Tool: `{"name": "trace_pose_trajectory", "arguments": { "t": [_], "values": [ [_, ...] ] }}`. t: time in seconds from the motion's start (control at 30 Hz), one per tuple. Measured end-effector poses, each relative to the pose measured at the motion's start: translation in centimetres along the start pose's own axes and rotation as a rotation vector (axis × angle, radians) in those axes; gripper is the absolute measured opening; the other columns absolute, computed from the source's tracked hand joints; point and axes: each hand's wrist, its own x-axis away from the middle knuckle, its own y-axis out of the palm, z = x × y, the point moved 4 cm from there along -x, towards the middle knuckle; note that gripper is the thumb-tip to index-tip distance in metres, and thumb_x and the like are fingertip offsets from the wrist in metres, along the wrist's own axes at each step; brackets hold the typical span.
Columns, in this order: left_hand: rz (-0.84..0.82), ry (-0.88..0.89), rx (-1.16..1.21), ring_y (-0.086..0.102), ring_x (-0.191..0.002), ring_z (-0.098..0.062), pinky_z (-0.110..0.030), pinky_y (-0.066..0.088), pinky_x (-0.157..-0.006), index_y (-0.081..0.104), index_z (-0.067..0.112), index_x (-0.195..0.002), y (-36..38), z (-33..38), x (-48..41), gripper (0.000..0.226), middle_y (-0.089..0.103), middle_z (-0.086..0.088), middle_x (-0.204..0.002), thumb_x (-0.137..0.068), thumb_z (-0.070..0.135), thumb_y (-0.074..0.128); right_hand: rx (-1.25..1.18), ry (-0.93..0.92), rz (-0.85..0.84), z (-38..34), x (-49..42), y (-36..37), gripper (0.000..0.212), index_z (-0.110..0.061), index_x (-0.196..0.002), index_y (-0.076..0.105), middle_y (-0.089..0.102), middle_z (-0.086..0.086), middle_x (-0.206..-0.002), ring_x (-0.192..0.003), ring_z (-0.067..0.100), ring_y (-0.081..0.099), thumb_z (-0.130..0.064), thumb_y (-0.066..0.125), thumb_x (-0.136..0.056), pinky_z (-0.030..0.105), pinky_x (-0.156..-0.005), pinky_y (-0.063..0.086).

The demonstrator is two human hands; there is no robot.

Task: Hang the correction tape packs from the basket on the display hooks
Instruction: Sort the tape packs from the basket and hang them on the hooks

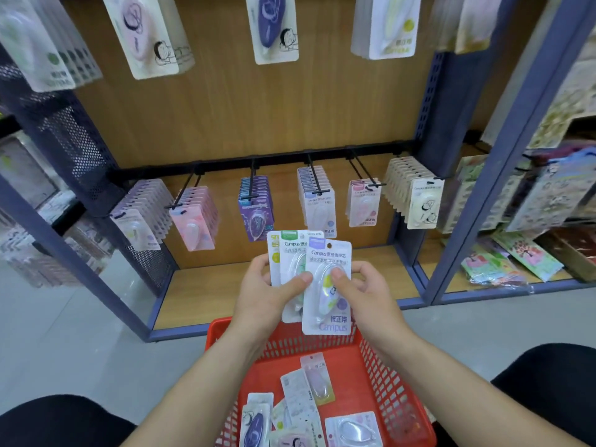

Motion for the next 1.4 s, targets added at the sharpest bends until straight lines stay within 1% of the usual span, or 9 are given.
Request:
{"name": "trace_pose_trajectory", "arguments": {
  "t": [0.27, 0.33, 0.47, 0.53, 0.63, 0.73, 0.93, 1.17, 1.4],
  "values": [
    [-0.069, 0.004, -0.001, 0.076, -0.096, -0.032, -0.054, 0.059, -0.089, 0.060, 0.013, -0.121, 2.8, 2.7, -1.5, 0.046, 0.079, -0.009, -0.105, -0.082, 0.001, 0.079, 0.014, -0.067, 0.063, -3.6, -0.5, -3.2, 0.023, -0.015, -0.110, 0.060, 0.079, 0.005, -0.090, -0.082, 0.025, 0.077, -0.035, 0.063, -0.098, 0.042, -0.072, 0.060],
    [-0.095, -0.004, -0.023, 0.077, -0.094, -0.030, -0.051, 0.061, -0.083, 0.060, 0.014, -0.121, 3.7, 3.2, -1.9, 0.043, 0.079, -0.006, -0.105, -0.084, 0.002, 0.078, -0.003, -0.061, 0.076, -4.0, -0.9, -4.3, 0.025, -0.013, -0.113, 0.061, 0.079, 0.007, -0.092, -0.083, 0.027, 0.077, -0.034, 0.063, -0.098, 0.044, -0.072, 0.061],
    [-0.134, -0.020, -0.052, 0.077, -0.089, -0.030, -0.042, 0.062, -0.065, 0.060, 0.016, -0.119, 4.8, 4.3, -2.7, 0.035, 0.079, -0.005, -0.105, -0.089, 0.006, 0.075, -0.004, -0.036, 0.119, -4.2, -2.2, -5.4, 0.022, -0.020, -0.113, 0.064, 0.078, 0.000, -0.100, -0.094, 0.022, 0.075, -0.038, 0.059, -0.102, 0.051, -0.089, 0.059],
    [-0.135, -0.006, -0.065, 0.077, -0.091, -0.031, -0.047, 0.063, -0.072, 0.060, 0.015, -0.122, 4.7, 5.0, -3.2, 0.035, 0.079, -0.006, -0.105, -0.090, 0.009, 0.074, -0.008, 0.018, 0.119, -4.6, -3.0, -5.2, 0.022, -0.025, -0.112, 0.065, 0.075, -0.001, -0.108, -0.104, 0.022, 0.071, -0.042, 0.061, -0.099, 0.052, -0.098, 0.054],
    [-0.103, 0.025, -0.075, 0.077, -0.093, -0.032, -0.057, 0.060, -0.085, 0.063, 0.015, -0.123, 3.9, 6.3, -3.9, 0.032, 0.079, -0.006, -0.107, -0.092, 0.014, 0.073, -0.048, 0.068, 0.032, -5.9, -4.4, -3.6, 0.036, -0.029, -0.108, 0.068, 0.074, 0.001, -0.113, -0.111, 0.028, 0.068, -0.039, 0.068, -0.074, 0.060, -0.104, 0.049],
    [-0.063, 0.077, -0.075, 0.075, -0.098, -0.033, -0.060, 0.058, -0.089, 0.068, 0.015, -0.119, 2.5, 8.0, -4.7, 0.024, 0.078, -0.006, -0.108, -0.095, 0.016, 0.070, -0.016, -0.004, -0.015, -8.3, -5.6, -1.8, 0.035, -0.025, -0.116, 0.066, 0.075, -0.002, -0.111, -0.109, 0.024, 0.070, -0.026, 0.067, -0.081, 0.058, -0.100, 0.052],
    [0.030, 0.176, -0.030, 0.075, -0.102, -0.027, -0.052, 0.060, -0.088, 0.066, 0.017, -0.124, -2.5, 11.6, -4.9, 0.028, 0.078, 0.000, -0.111, -0.096, 0.016, 0.069, 0.032, -0.143, -0.068, -12.7, -7.1, 2.8, 0.022, -0.012, -0.117, 0.065, 0.078, 0.002, -0.108, -0.100, 0.023, 0.075, -0.018, 0.070, -0.096, 0.055, -0.094, 0.057],
    [0.162, 0.261, 0.053, 0.077, -0.092, -0.026, -0.030, 0.057, -0.052, 0.067, 0.020, -0.118, -9.3, 15.5, -4.3, 0.024, 0.078, -0.001, -0.107, -0.095, 0.017, 0.071, 0.093, -0.241, -0.105, -16.3, -7.7, 9.9, 0.016, -0.012, -0.111, 0.070, 0.079, 0.003, -0.101, -0.095, 0.022, 0.076, -0.020, 0.069, -0.097, 0.053, -0.093, 0.058],
    [0.313, 0.352, 0.100, 0.077, -0.090, -0.021, -0.033, 0.060, -0.062, 0.065, 0.029, -0.116, -16.5, 17.4, -3.3, 0.028, 0.078, 0.002, -0.108, -0.094, 0.014, 0.071, 0.145, -0.269, -0.179, -17.0, -8.8, 17.0, 0.016, -0.018, -0.112, 0.068, 0.079, -0.001, -0.100, -0.097, 0.020, 0.075, -0.029, 0.065, -0.100, 0.047, -0.092, 0.059]
  ]
}}
